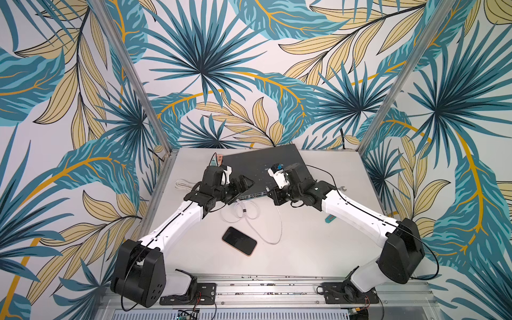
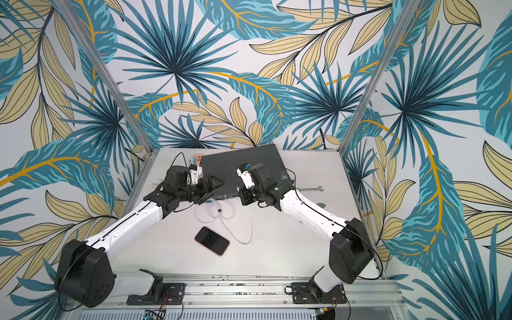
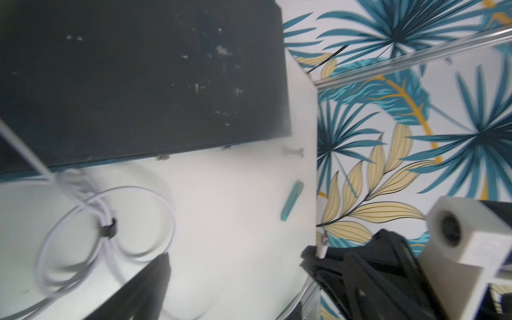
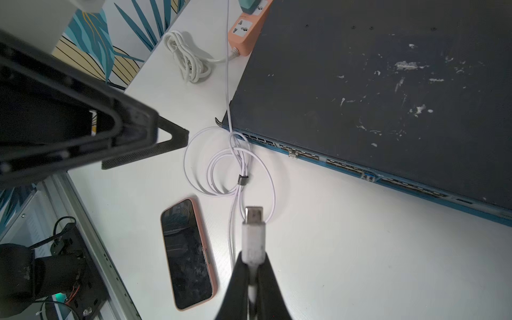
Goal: Plug the charging cable into the phone
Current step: Pick up the charging cable from the center of the board, then pick up the phone at the center of the board.
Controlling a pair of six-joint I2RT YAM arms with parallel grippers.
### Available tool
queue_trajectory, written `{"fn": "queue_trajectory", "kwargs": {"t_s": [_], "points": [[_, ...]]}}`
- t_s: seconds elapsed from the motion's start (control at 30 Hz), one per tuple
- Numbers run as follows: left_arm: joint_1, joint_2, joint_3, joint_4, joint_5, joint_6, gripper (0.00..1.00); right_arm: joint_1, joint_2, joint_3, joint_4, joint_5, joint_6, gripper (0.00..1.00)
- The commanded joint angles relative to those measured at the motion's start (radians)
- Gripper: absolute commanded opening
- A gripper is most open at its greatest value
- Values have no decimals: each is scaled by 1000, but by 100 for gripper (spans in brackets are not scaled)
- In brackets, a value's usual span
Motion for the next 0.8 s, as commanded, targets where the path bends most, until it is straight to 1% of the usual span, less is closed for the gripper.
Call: {"fn": "queue_trajectory", "kwargs": {"t_s": [0.0, 0.07, 0.1, 0.13, 0.2, 0.3, 0.4, 0.5, 0.57, 0.7, 0.77], "points": [[-7, -11, 141, -421, -174, 265, 100, 3, -37, 17, -64, 45, -27, 0], [-19, -14, 181, -602, -274, 308, 100, -37, -52, 13, -91, 78, -33, 0], [-25, -23, 184, -676, -312, 299, 100, -45, -58, 9, -103, 83, -36, 0], [-30, -32, 175, -730, -335, 273, 100, -53, -60, 4, -111, 88, -39, 0], [-42, -72, 129, -800, -363, 177, 100, -61, -62, -11, -114, 95, -46, 0], [-66, -158, 26, -804, -362, -29, 100, -62, -56, -32, -88, 78, -53, 0], [-88, -252, -77, -752, -320, -275, 100, -63, -37, -34, -59, 55, -63, 0], [-151, -329, -128, -698, -383, -498, 100, -63, -26, -34, -35, 42, -79, 0], [-174, -321, -119, -701, -424, -574, 100, -63, -27, -47, -15, 27, -82, 0], [-209, -208, -86, -703, -418, -688, 100, -64, -45, -101, 26, 11, -92, 0], [-229, -169, -93, -662, -416, -739, 100, -66, -56, -123, 39, 10, -99, 0]]}}
